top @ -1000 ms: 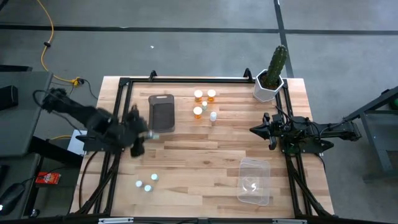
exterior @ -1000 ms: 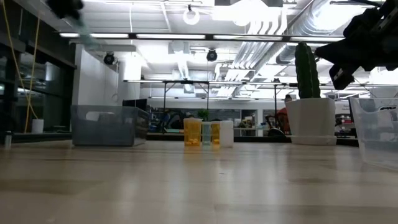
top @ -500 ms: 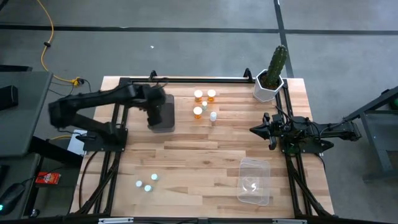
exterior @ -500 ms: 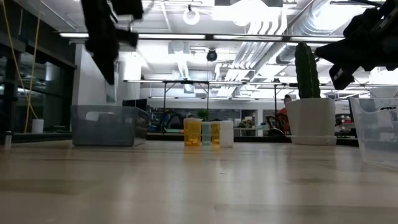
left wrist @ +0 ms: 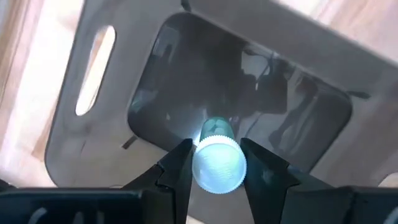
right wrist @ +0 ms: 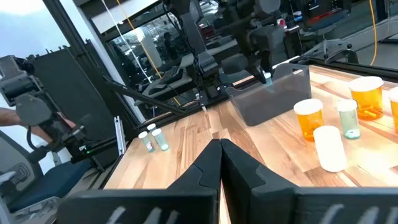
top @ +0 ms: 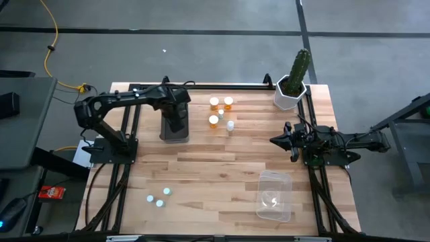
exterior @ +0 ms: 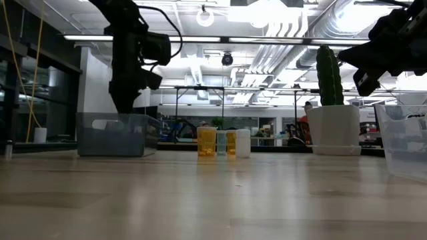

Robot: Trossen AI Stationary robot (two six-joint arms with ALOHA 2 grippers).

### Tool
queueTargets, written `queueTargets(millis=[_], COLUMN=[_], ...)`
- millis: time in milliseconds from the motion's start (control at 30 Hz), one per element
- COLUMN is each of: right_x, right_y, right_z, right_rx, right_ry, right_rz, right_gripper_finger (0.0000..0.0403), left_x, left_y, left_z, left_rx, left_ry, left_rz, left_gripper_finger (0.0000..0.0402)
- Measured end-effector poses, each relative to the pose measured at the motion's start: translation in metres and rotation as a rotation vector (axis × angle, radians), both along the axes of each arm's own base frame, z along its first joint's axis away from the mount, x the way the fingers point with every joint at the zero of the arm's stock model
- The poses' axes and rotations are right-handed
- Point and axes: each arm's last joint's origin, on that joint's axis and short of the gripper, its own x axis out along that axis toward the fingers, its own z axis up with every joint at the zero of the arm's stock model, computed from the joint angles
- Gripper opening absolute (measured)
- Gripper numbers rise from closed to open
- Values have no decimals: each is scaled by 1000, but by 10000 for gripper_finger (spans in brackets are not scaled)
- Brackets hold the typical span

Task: Pick and place medicine bottles into bin by pill shape (circle, oval)
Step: Put the small blue medicine bottle into the black bin

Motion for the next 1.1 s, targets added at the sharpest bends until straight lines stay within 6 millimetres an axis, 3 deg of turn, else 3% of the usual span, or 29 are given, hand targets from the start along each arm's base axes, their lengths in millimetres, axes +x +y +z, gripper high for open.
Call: queueTargets(millis=[300,1100], right_x=[0,0], right_y=[0,0], right_z=[0,0], right_rx=[0,0], right_ry=[0,0], right_rz=[0,0], right_gripper_finger=[0,0], left_x=[10,12], left_y=[7,9], left_z=[1,0], left_rx=[69,96], left_ry=[-110,-112], left_rz=[48,61], left_gripper_finger=[108,108])
